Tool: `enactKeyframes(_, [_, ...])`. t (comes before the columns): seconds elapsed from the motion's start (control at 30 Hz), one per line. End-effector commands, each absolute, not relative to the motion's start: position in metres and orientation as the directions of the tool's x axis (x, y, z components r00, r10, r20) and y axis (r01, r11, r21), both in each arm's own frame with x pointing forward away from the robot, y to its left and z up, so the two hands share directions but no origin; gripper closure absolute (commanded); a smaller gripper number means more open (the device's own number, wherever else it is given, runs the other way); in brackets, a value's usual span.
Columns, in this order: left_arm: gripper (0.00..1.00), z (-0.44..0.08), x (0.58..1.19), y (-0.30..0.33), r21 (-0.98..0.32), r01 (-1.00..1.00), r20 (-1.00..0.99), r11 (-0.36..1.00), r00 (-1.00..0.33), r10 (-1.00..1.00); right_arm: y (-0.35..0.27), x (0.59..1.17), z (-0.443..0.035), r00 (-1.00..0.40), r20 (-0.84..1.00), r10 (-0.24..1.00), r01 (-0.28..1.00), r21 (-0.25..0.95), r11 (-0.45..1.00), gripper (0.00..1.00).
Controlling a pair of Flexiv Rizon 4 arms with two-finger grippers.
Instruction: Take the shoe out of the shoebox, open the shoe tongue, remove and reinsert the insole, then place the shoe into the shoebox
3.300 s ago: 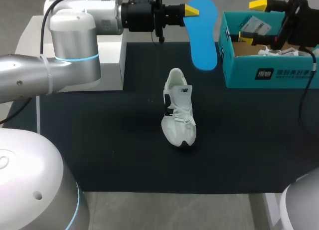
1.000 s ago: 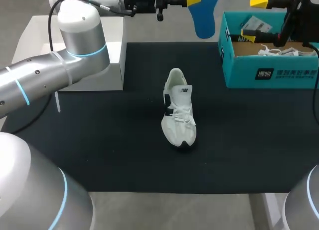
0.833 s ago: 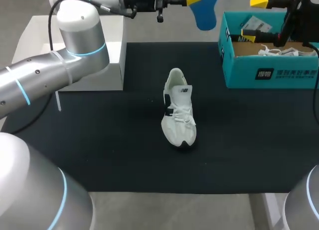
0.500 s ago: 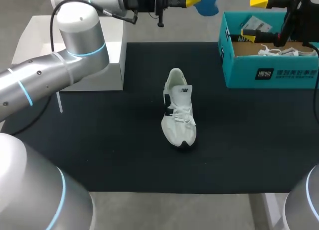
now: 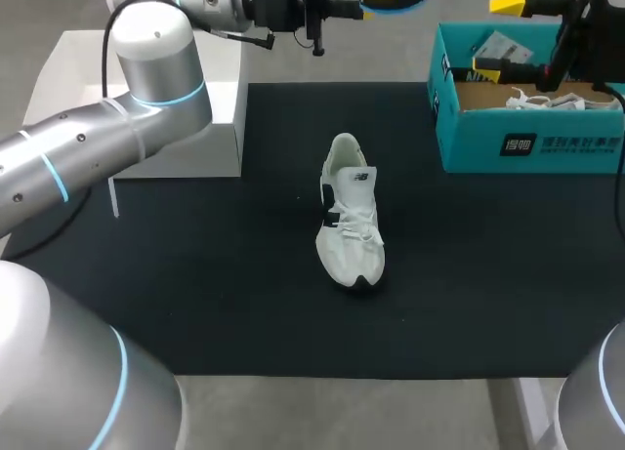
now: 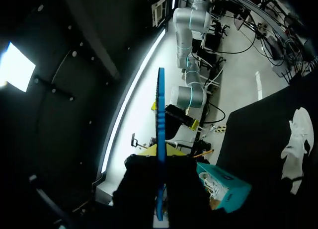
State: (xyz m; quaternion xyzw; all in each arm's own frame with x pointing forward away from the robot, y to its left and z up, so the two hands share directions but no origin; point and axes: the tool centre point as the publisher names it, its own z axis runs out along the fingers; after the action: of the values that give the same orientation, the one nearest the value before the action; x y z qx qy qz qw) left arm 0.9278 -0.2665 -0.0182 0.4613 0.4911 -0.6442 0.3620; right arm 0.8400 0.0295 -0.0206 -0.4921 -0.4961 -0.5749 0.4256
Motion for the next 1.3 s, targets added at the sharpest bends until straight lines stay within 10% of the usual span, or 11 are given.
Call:
enactKeyframes(0.03, [1.0, -0.027, 0.935, -0.266, 0.613, 0.77, -0.788, -0.179, 0.613, -0.061, 0.031, 0.84, -0.021, -0.153, 0.988, -0.001, 0.978, 0.151, -0.147, 0.0])
enactKeyframes(1.03, [1.0, -0.036, 0.915, -0.288, 0.34, 0.934, -0.934, 0.111, 0.349, -0.072, 0.051, 0.889, -0.031, -0.232, 0.965, 0.119, 0.961, 0.247, -0.127, 0.0])
enactKeyframes(1.3, [1.0, -0.035, 0.913, -0.294, 0.322, 0.945, -0.941, 0.06, 0.326, -0.086, 0.062, 0.899, -0.037, -0.238, 0.958, 0.162, 0.967, 0.249, -0.055, 0.35])
